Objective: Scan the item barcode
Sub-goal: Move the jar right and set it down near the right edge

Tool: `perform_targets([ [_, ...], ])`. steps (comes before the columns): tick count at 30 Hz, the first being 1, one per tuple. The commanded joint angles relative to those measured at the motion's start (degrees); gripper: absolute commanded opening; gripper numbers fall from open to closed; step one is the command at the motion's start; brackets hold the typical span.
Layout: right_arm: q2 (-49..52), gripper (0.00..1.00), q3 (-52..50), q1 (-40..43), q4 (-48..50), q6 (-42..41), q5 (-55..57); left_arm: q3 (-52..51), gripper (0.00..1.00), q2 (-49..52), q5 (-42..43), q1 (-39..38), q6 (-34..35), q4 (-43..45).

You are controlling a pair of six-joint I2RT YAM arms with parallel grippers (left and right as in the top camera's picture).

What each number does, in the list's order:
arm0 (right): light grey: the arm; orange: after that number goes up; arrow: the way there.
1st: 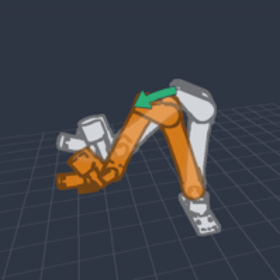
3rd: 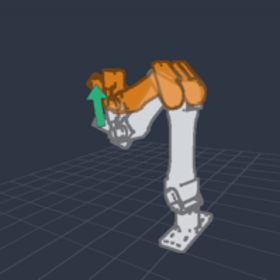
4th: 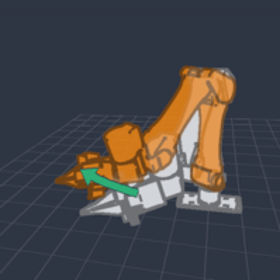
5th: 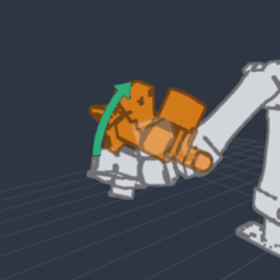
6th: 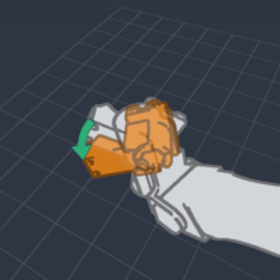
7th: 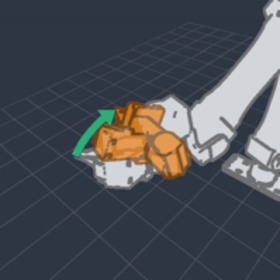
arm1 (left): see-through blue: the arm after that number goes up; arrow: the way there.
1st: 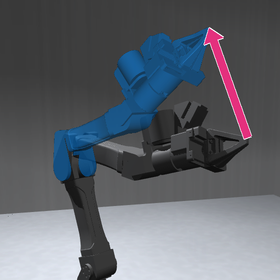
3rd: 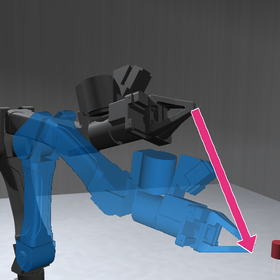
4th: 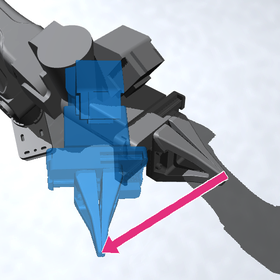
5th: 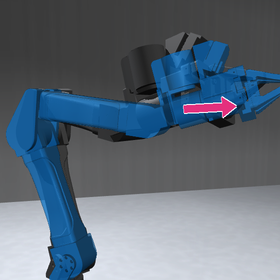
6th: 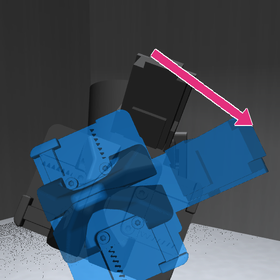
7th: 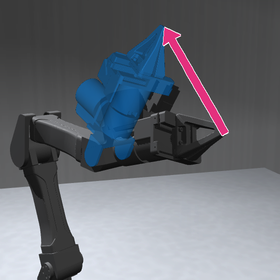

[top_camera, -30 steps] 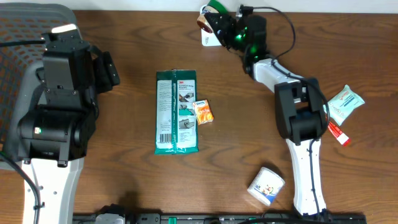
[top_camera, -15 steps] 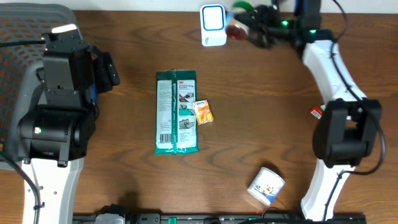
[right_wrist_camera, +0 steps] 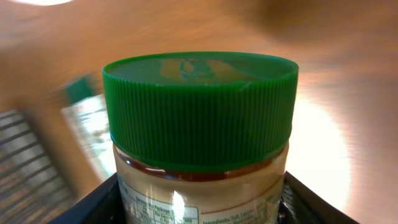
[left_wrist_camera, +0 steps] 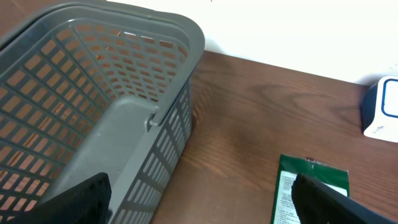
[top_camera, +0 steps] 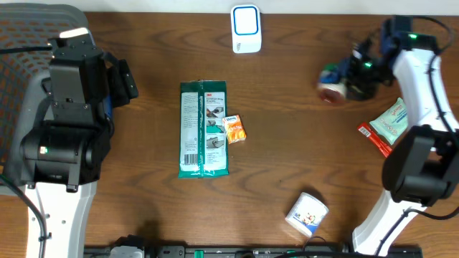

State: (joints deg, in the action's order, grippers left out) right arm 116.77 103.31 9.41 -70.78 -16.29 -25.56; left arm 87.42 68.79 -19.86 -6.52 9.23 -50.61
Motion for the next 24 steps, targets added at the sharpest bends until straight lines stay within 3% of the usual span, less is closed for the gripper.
perform_targets([
  [1,-1.9,0.01,-0.46,2.82,-3.34,4.61,20.02,0.42,0.92,0.07,-0.76,0.13,0.52,0.04],
  [6,-1.9,0.01,-2.75,4.13,-3.41,4.66,32.28,0.42,0.92,0.07,-0.76,0.13,0.5,0.04],
  [14,-1.9,0.01,-9.99,3.93,14.49,7.63,32.85,0.42,0.92,0.07,-0.76,0.13,0.5,0.04],
  [21,-1.9,0.02,-15.43,4.0,18.67,9.46,33.05,0.42,0.92,0.07,-0.76,0.13,0.52,0.04],
  [22,-1.9,0.06,-16.0,4.0,18.93,9.77,33.07,0.42,0.92,0.07,-0.76,0.13,0.52,0.04],
  [24,-1.9,0.3,-16.79,4.22,18.99,9.75,33.05,0.42,0.92,0.07,-0.76,0.13,0.52,0.04],
])
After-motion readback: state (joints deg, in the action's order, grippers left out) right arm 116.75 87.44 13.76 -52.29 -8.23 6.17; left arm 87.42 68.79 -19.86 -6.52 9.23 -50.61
